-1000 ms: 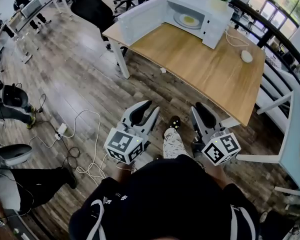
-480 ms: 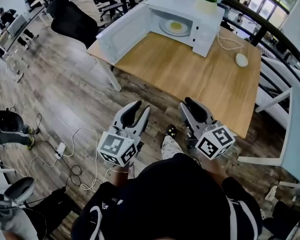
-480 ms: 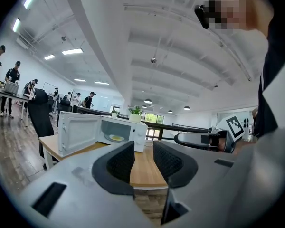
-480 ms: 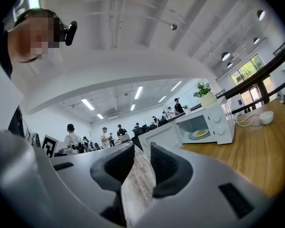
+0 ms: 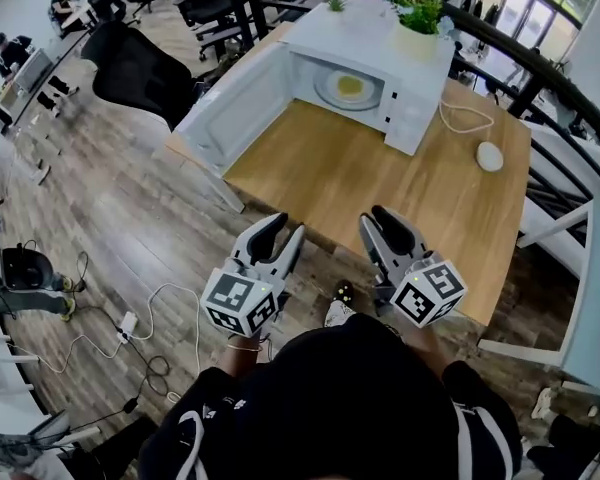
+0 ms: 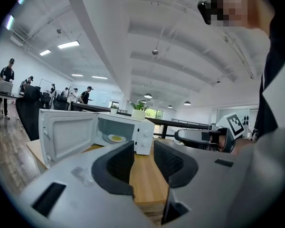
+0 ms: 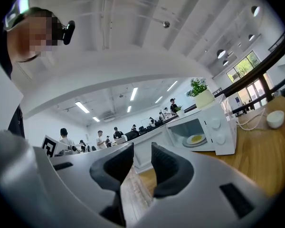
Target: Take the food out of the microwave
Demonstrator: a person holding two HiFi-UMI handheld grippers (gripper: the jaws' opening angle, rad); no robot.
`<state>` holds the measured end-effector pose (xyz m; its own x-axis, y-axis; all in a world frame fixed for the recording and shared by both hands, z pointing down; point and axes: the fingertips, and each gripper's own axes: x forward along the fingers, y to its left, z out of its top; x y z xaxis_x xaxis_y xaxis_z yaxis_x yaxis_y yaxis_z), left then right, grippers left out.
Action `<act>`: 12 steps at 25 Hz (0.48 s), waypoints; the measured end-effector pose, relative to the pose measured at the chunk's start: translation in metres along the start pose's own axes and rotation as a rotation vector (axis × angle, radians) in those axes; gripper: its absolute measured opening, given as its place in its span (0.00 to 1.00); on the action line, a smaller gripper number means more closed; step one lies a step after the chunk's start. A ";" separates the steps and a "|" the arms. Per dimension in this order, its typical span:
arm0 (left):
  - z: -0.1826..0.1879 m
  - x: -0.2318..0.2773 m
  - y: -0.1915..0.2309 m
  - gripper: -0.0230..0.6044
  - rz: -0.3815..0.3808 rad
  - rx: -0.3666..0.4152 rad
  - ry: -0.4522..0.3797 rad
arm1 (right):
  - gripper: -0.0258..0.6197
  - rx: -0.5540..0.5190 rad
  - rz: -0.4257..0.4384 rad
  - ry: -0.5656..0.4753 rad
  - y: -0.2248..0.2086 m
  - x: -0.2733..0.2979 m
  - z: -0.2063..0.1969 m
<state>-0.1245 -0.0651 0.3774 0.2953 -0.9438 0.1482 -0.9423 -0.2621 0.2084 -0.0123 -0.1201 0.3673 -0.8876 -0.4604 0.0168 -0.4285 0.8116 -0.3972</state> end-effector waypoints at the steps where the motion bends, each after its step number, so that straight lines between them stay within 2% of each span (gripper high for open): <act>1: 0.003 0.011 0.003 0.21 -0.006 0.003 0.005 | 0.20 0.000 -0.007 -0.003 -0.009 0.005 0.004; 6: 0.013 0.061 0.014 0.22 -0.043 0.014 0.022 | 0.21 0.013 -0.052 -0.010 -0.050 0.018 0.015; 12: 0.010 0.091 0.011 0.23 -0.084 0.023 0.031 | 0.21 0.020 -0.091 -0.013 -0.075 0.017 0.015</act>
<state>-0.1096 -0.1562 0.3834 0.3780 -0.9117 0.1611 -0.9171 -0.3450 0.1997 0.0076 -0.1940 0.3840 -0.8428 -0.5366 0.0420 -0.5036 0.7587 -0.4132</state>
